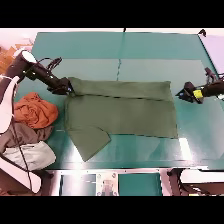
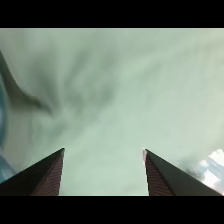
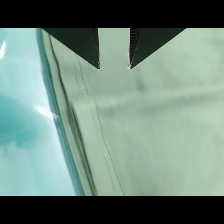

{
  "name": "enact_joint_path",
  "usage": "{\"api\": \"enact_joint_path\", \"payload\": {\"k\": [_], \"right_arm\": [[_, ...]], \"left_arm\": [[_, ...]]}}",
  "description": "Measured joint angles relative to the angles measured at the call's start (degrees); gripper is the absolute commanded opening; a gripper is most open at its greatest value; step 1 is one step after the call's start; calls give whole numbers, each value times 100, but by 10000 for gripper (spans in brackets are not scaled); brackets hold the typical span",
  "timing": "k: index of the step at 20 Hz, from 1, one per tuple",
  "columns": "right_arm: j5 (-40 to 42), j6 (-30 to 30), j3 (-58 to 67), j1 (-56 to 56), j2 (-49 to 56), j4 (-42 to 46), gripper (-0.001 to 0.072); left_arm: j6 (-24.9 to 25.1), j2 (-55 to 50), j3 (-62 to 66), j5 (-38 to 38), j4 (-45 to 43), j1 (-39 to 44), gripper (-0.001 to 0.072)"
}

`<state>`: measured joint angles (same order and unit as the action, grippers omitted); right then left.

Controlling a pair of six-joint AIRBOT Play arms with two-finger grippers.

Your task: Fold the shirts.

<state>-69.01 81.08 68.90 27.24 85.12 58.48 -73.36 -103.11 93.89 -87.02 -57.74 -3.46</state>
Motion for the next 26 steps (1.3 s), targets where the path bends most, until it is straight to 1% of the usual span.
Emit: {"api": "enact_joint_path", "payload": {"k": [1, 2, 3, 6, 8, 10, 12, 14, 16, 17, 18, 19, 21, 23, 24, 25, 26], "right_arm": [[-85, 46, -247, 83, -302, 68, 228], [-155, 94, -584, 179, -651, 131, 208], [-208, 153, -955, 278, -1005, 199, 209], [-293, 437, -2332, 638, -2262, 369, 215], [-339, 625, -3261, 815, -3095, 420, 296], [-345, 741, -4030, 909, -3766, 457, 297], [-317, 807, -4586, 957, -4190, 457, 298], [-227, 844, -4905, 984, -4402, 404, 303], [-142, 863, -5075, 994, -4492, 348, 305], [-74, 872, -5134, 999, -4500, 321, 316], [-7, 879, -5182, 999, -4489, 302, 351], [37, 881, -5230, 1003, -4448, 267, 373], [164, 885, -5329, 1005, -4293, 173, 373], [306, 890, -5425, 1012, -4070, 20, 373], [396, 894, -5471, 1012, -3943, -109, 373], [476, 901, -5506, 1012, -3807, -229, 373], [627, 894, -5549, 1012, -3665, -396, 373]], "left_arm": [[-107, 131, -94, -170, -22, 0, 567], [-195, 299, -258, -295, -31, 0, 567], [-264, 538, -522, -380, -39, 0, 567], [-378, 1517, -1757, -455, -160, 2, 568], [-461, 2385, -2861, -254, -334, 0, 569], [-586, 3263, -3989, 79, -463, 0, 569], [-769, 4006, -5036, 439, -503, 0, 569], [-892, 4487, -5895, 813, -411, 2, 568], [-933, 4715, -6592, 1268, -131, 11, 567], [-922, 4789, -6922, 1582, 107, 9, 560], [-852, 4839, -7193, 1884, 358, 7, 500], [-713, 4878, -7455, 2225, 704, 7, 498], [-393, 4924, -7853, 2653, 1451, 13, 498], [-94, 4916, -8094, 3075, 1989, 13, 497], [61, 4878, -8177, 3257, 2247, 13, 477], [223, 4833, -8234, 3421, 2474, 15, 287], [415, 4776, -8279, 3609, 2640, 15, 185]]}}
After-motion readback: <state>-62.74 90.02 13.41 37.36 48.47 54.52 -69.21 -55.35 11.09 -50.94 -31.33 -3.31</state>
